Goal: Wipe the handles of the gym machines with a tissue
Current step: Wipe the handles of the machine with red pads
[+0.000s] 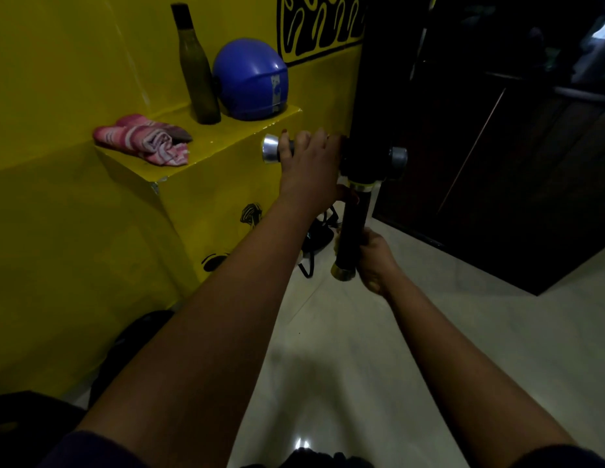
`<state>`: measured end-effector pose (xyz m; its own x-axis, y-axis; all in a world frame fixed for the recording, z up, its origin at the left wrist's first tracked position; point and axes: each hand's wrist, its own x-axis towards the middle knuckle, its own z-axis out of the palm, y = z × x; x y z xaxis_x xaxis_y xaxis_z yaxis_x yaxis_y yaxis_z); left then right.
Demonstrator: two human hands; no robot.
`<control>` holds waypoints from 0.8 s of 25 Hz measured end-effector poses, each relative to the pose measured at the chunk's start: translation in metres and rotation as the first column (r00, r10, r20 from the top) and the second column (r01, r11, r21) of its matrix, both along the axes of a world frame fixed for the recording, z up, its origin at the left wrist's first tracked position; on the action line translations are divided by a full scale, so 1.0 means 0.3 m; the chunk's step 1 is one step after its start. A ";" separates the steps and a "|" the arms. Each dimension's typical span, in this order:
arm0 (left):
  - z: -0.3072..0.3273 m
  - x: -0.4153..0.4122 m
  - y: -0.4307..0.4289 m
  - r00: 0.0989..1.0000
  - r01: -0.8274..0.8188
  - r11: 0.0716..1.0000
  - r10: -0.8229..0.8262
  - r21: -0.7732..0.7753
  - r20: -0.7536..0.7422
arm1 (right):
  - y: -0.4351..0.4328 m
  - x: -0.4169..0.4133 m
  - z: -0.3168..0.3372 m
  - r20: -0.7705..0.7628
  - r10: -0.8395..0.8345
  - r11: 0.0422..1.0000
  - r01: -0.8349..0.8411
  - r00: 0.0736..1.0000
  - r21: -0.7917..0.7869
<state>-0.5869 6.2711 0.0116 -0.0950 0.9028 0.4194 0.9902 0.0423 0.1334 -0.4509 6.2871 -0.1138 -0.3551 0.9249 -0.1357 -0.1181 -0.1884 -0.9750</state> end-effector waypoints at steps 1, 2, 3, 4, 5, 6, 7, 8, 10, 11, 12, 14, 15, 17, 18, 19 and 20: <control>0.000 0.001 0.000 1.000 0.002 1.000 -0.002 0.002 0.003 | -0.022 -0.005 -0.015 0.033 -0.062 0.997 0.060 0.998 0.043; -0.001 0.002 0.000 1.000 0.002 1.000 -0.002 0.006 0.003 | -0.026 -0.011 -0.010 0.039 -0.141 0.987 0.138 0.989 0.081; -0.002 0.002 0.000 1.000 0.003 1.000 -0.003 0.008 0.003 | -0.021 -0.021 0.009 0.002 -0.243 0.964 0.241 0.970 0.110; -0.001 0.002 0.001 1.000 0.005 1.000 -0.005 0.008 0.004 | -0.022 -0.032 0.036 -0.064 -0.345 0.928 0.350 0.937 0.126; -0.001 0.001 0.002 1.000 0.004 1.000 -0.005 0.006 0.007 | -0.029 -0.047 0.054 -0.136 -0.427 0.884 0.444 0.894 0.147; 0.000 0.000 0.001 1.000 0.002 1.000 -0.002 0.003 0.007 | -0.046 -0.059 0.061 -0.166 -0.504 0.827 0.529 0.848 0.188; 0.001 -0.001 0.001 1.000 0.001 1.000 -0.001 0.001 0.004 | -0.074 -0.067 0.052 -0.138 -0.573 0.766 0.588 0.808 0.261; 0.002 0.000 0.000 1.000 0.002 1.000 -0.002 0.002 0.000 | -0.112 -0.069 0.025 -0.080 -0.626 0.708 0.608 0.776 0.359; 0.000 0.000 0.000 1.000 0.003 1.000 -0.003 0.004 -0.006 | -0.193 -0.061 -0.033 0.003 -0.682 0.618 0.574 0.731 0.537; -0.001 0.000 0.000 1.000 0.002 1.000 -0.002 0.006 -0.010 | -0.213 -0.058 -0.044 0.006 -0.697 0.582 0.561 0.717 0.588; 0.000 0.000 0.001 1.000 0.001 1.000 -0.001 0.007 -0.011 | -0.202 -0.055 -0.032 -0.016 -0.708 0.541 0.557 0.706 0.630; 0.001 -0.001 0.000 1.000 0.006 1.000 -0.006 0.002 -0.006 | -0.159 -0.057 0.039 -0.052 -0.741 0.422 0.524 0.669 0.740; 0.004 -0.003 0.001 1.000 0.014 1.000 -0.014 -0.006 -0.003 | -0.143 -0.061 0.068 -0.056 -0.748 0.357 0.472 0.662 0.806; 0.010 -0.008 0.002 1.000 0.024 1.000 -0.024 -0.019 -0.006 | -0.131 -0.058 0.037 0.000 -0.729 0.285 0.303 0.684 0.909; 0.012 -0.009 0.001 1.000 0.024 0.999 -0.025 -0.023 -0.013 | -0.144 -0.055 0.007 0.090 -0.684 0.365 0.233 0.724 0.901; 0.014 -0.008 0.001 0.999 0.024 0.999 -0.024 -0.026 -0.021 | -0.173 -0.058 -0.013 0.185 -0.612 0.476 0.171 0.769 0.863; 0.014 -0.007 0.001 0.999 0.024 0.999 -0.025 -0.028 -0.024 | -0.184 -0.057 -0.033 0.261 -0.566 0.530 0.102 0.782 0.842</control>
<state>-0.5890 6.2714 0.0157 -0.0627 0.9160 0.3963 0.9939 0.0212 0.1084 -0.4682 6.2318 -0.1237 -0.0999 0.7765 0.6221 0.4874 0.5833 -0.6498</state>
